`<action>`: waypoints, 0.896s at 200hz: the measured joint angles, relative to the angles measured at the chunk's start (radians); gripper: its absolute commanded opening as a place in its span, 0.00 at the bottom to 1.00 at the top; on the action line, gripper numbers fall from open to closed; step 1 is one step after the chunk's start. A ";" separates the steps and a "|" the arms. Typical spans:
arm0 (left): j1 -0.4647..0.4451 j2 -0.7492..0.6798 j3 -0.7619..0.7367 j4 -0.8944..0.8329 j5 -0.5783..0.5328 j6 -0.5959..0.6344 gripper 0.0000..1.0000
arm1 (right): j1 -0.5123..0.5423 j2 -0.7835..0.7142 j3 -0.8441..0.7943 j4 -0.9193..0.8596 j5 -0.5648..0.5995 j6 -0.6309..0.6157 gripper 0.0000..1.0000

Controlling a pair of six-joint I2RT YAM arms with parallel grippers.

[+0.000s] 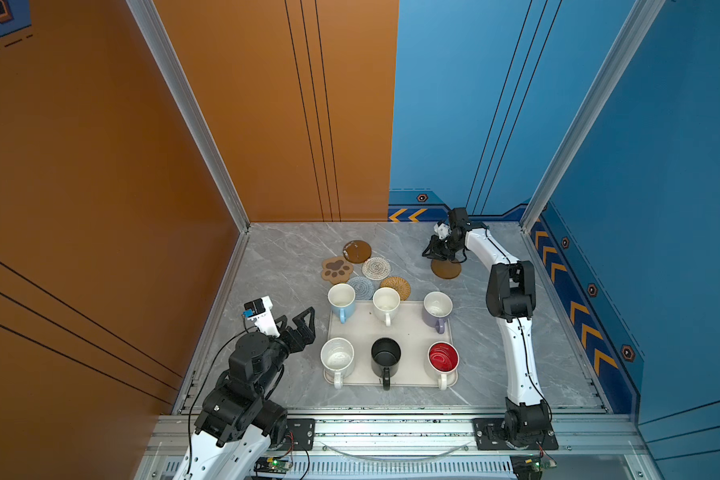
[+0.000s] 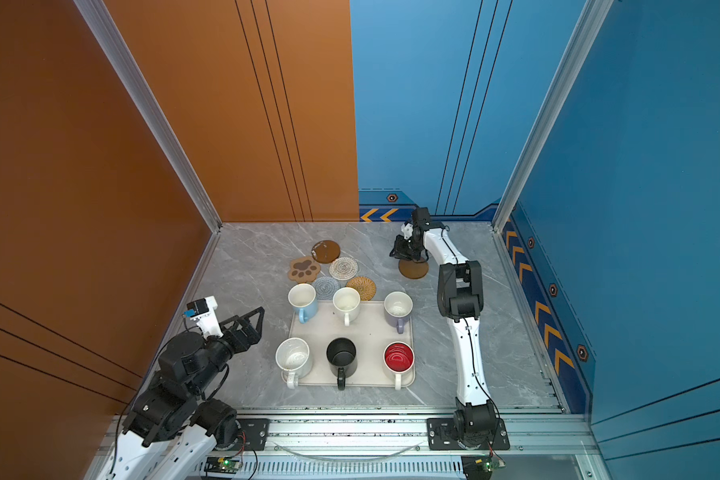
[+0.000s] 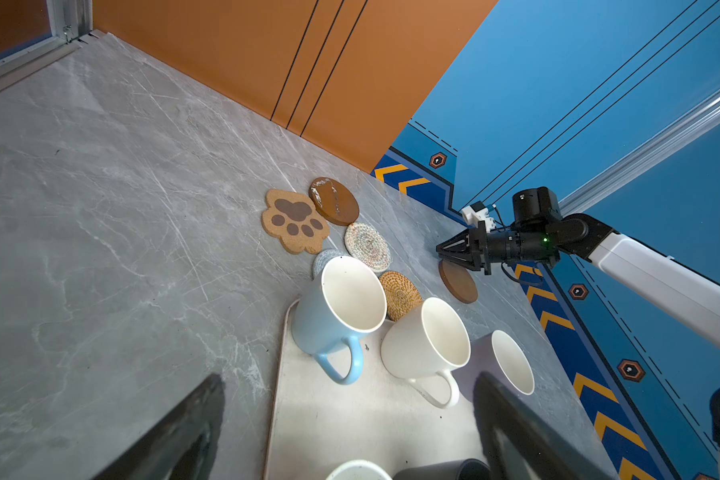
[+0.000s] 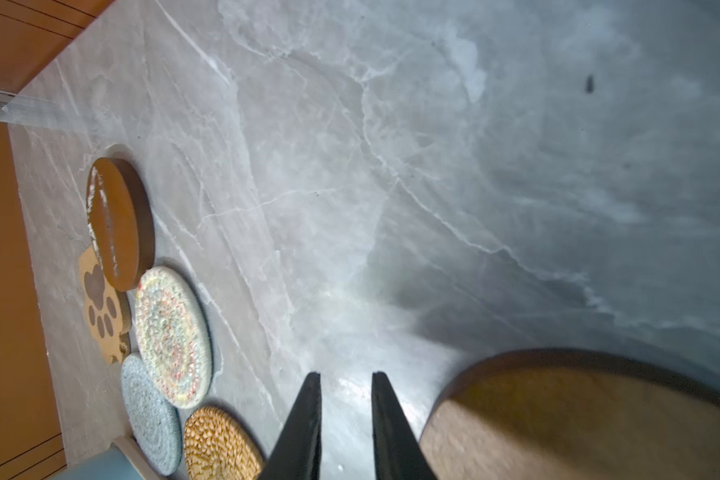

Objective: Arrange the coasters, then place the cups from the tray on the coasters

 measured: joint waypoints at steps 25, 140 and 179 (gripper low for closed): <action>-0.002 0.007 0.000 0.002 -0.009 0.000 0.94 | 0.000 0.041 0.058 -0.004 0.000 0.011 0.21; -0.013 0.080 0.001 0.056 -0.020 0.002 0.94 | -0.007 0.060 0.113 -0.023 0.027 0.021 0.21; -0.016 0.080 0.001 0.062 -0.022 0.004 0.94 | -0.021 0.060 0.111 -0.032 0.031 0.021 0.21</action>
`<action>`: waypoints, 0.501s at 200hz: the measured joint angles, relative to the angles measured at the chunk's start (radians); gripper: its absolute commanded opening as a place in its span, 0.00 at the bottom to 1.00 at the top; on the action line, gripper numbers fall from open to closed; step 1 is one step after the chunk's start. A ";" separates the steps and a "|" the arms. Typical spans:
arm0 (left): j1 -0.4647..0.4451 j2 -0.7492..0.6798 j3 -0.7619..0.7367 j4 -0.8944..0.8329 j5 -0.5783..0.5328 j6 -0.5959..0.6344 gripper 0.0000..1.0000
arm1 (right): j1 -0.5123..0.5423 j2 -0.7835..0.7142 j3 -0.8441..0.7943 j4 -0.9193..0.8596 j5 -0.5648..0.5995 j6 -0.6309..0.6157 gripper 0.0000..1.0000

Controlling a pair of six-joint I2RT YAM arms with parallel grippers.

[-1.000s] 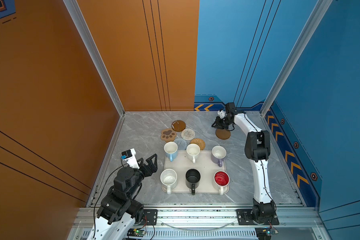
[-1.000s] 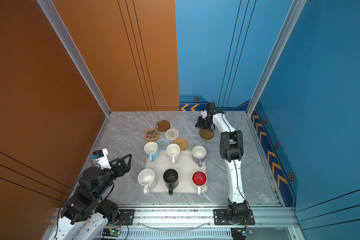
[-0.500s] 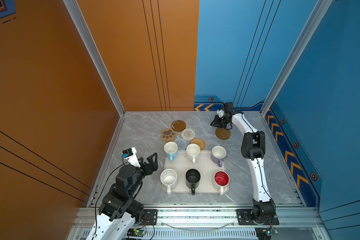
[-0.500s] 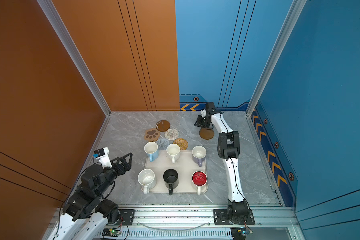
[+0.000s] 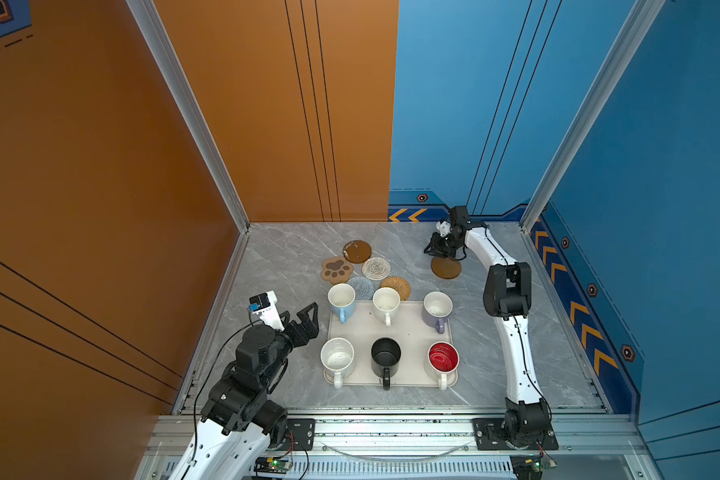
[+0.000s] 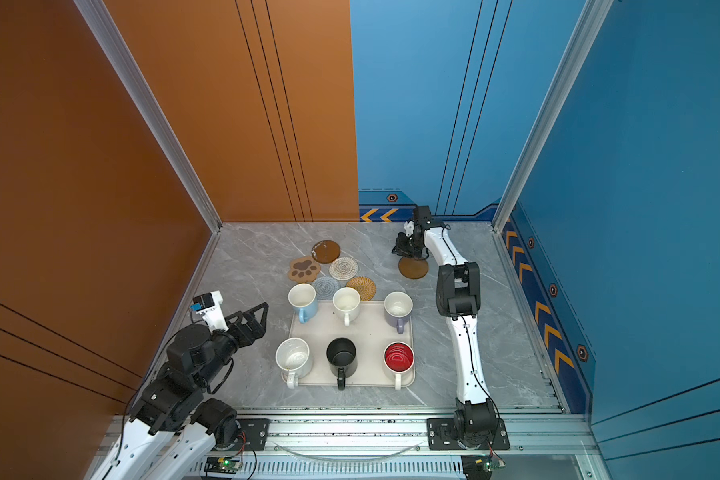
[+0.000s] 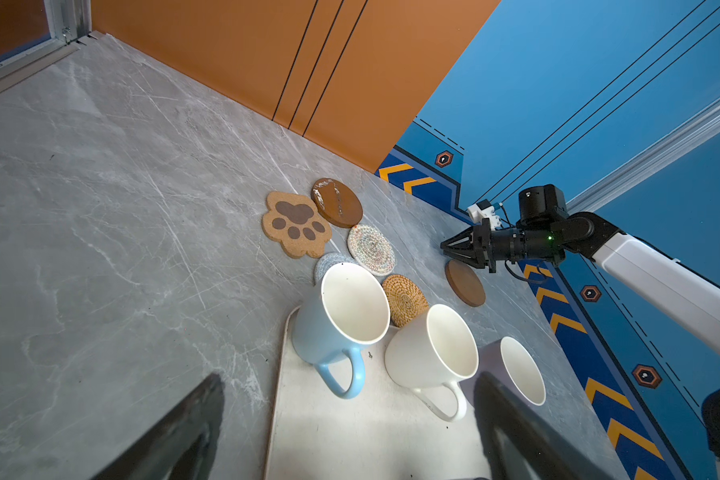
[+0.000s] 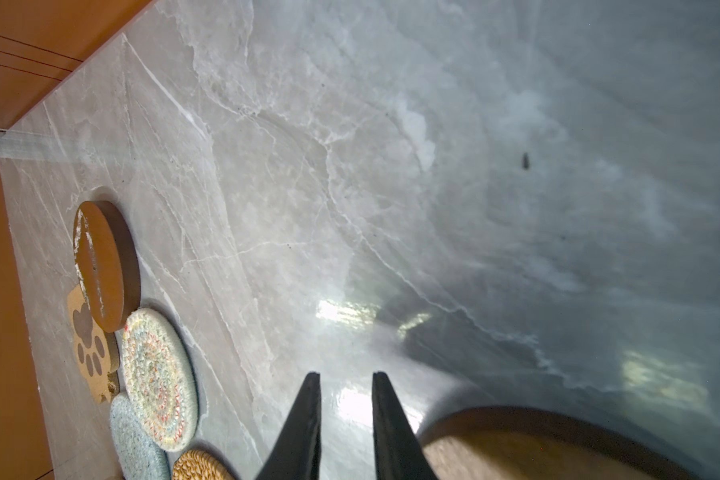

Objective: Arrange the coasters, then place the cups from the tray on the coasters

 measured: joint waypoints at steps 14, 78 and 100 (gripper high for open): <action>-0.002 0.000 0.000 0.000 -0.002 0.000 0.94 | -0.005 0.001 0.000 -0.002 0.006 -0.001 0.21; -0.013 0.000 0.000 0.000 -0.009 0.003 0.94 | -0.010 -0.002 -0.039 -0.008 0.011 -0.035 0.21; -0.019 -0.002 0.000 0.000 -0.011 0.003 0.94 | -0.012 -0.022 -0.077 0.007 0.011 -0.045 0.21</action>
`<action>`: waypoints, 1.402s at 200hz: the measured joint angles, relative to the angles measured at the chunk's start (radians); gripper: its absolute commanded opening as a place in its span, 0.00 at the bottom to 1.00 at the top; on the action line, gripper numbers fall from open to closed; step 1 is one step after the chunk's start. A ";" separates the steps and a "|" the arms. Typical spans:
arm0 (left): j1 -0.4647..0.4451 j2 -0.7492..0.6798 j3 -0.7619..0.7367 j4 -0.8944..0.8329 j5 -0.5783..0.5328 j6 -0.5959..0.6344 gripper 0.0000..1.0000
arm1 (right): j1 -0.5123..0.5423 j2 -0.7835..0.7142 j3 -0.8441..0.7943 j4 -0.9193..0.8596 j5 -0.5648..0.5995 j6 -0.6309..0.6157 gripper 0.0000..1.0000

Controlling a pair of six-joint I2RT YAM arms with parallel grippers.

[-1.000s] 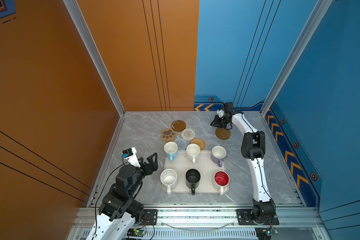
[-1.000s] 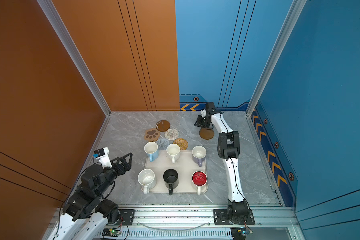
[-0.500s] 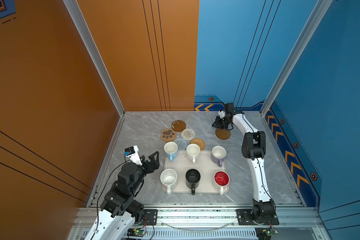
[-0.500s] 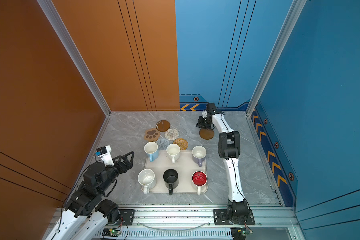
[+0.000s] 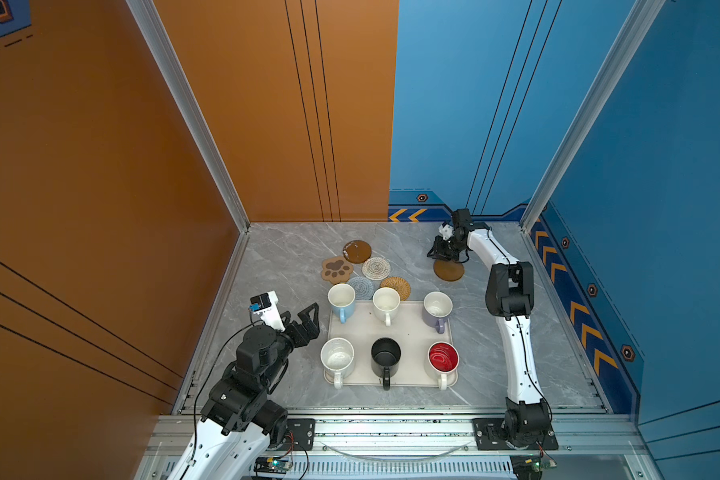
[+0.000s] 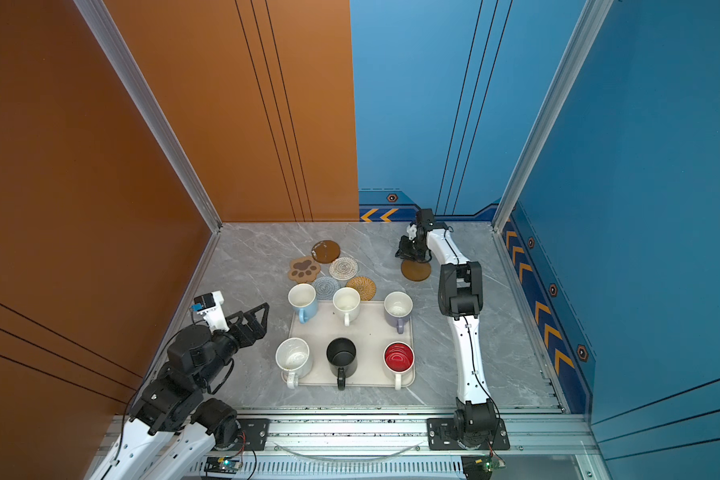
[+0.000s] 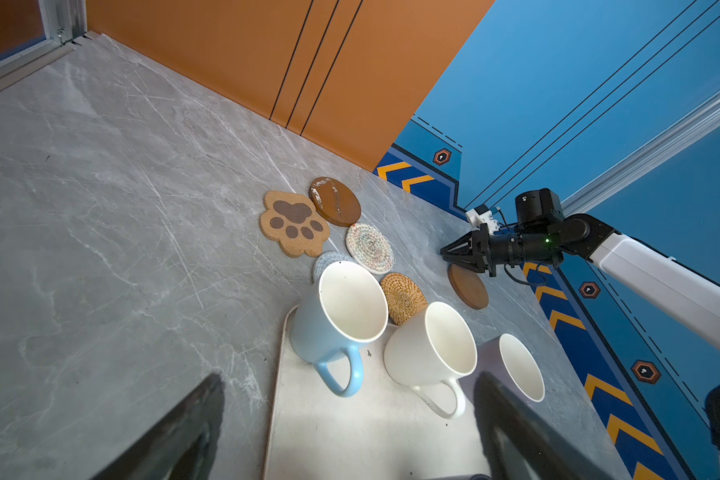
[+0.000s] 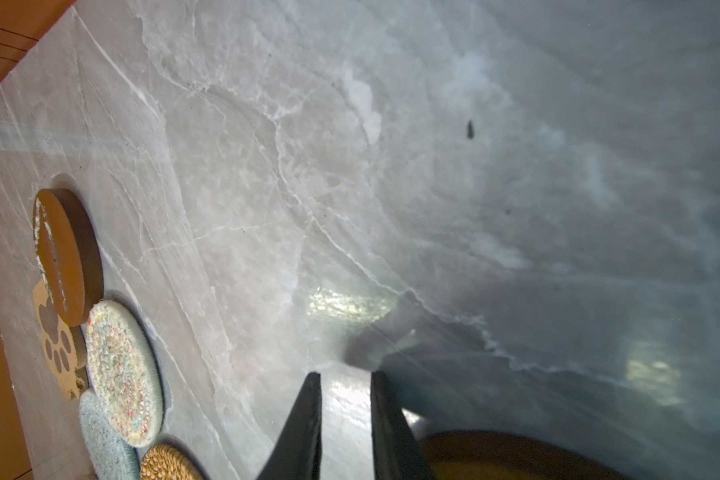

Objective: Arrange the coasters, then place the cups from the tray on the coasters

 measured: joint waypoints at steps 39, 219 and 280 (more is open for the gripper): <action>-0.005 -0.009 0.000 0.000 -0.002 0.000 0.94 | -0.007 -0.057 -0.096 0.004 0.002 -0.017 0.20; -0.054 -0.031 0.004 0.008 -0.005 0.009 0.94 | -0.019 -0.323 -0.388 -0.007 0.035 -0.069 0.14; -0.059 0.111 0.068 0.030 -0.004 0.046 0.95 | 0.156 -0.407 -0.320 -0.059 0.081 -0.101 0.07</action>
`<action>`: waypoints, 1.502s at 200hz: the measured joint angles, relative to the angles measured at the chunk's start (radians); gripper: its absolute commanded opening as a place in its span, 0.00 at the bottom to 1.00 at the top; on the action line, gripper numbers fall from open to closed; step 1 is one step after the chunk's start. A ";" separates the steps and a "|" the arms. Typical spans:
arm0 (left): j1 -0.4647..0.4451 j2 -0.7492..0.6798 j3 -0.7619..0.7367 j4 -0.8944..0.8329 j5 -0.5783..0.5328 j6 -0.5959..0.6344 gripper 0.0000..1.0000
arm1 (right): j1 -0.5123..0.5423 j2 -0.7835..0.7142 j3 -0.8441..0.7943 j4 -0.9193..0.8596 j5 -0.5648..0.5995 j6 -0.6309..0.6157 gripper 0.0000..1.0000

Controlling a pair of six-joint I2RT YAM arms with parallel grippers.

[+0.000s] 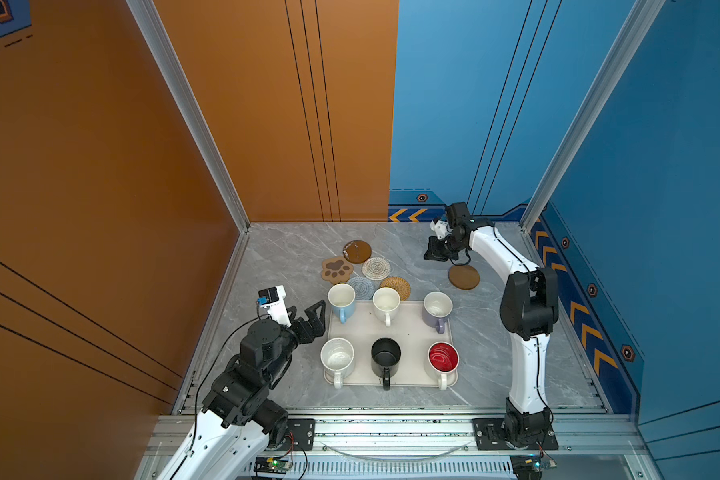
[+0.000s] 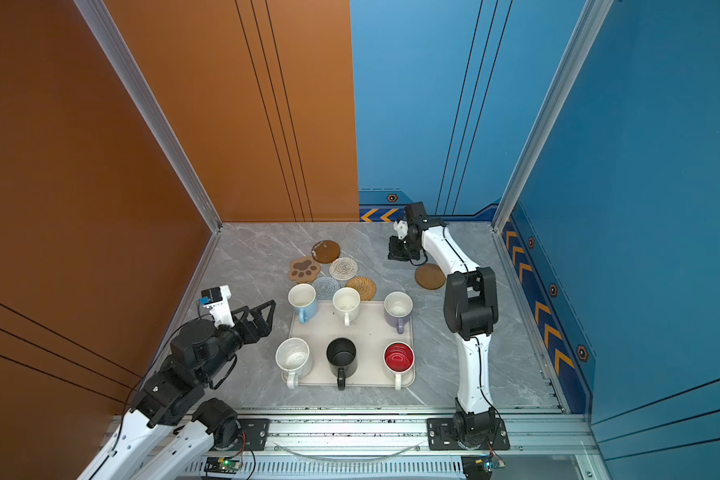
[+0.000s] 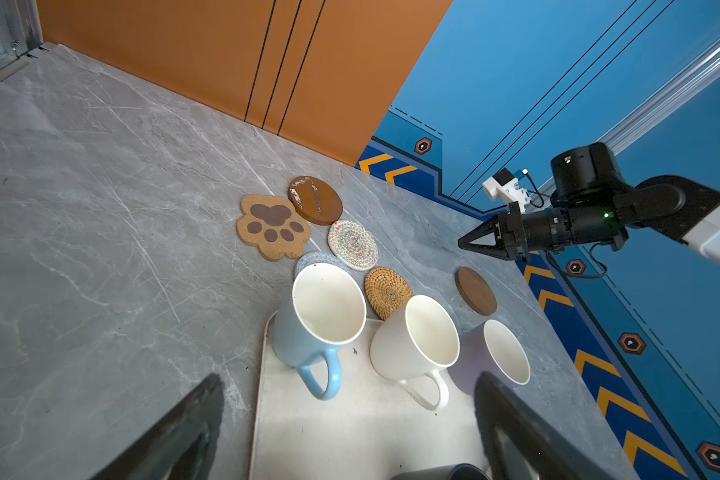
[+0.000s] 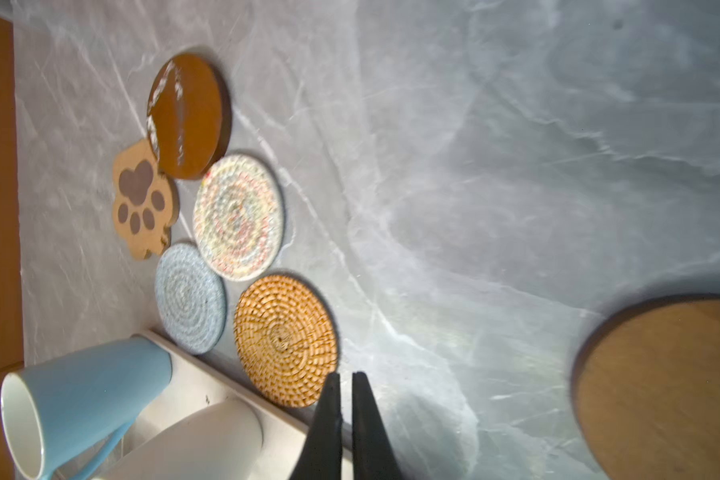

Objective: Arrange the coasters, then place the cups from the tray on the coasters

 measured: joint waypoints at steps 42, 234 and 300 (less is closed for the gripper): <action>0.000 0.132 0.053 0.023 0.000 0.038 0.95 | 0.131 0.051 0.108 -0.122 0.095 -0.055 0.07; 0.000 0.377 0.101 0.206 0.023 0.082 0.95 | 0.220 0.310 0.268 -0.264 0.154 -0.103 0.00; -0.001 0.383 0.101 0.231 0.023 0.082 0.95 | 0.212 0.365 0.364 -0.307 0.151 -0.103 0.01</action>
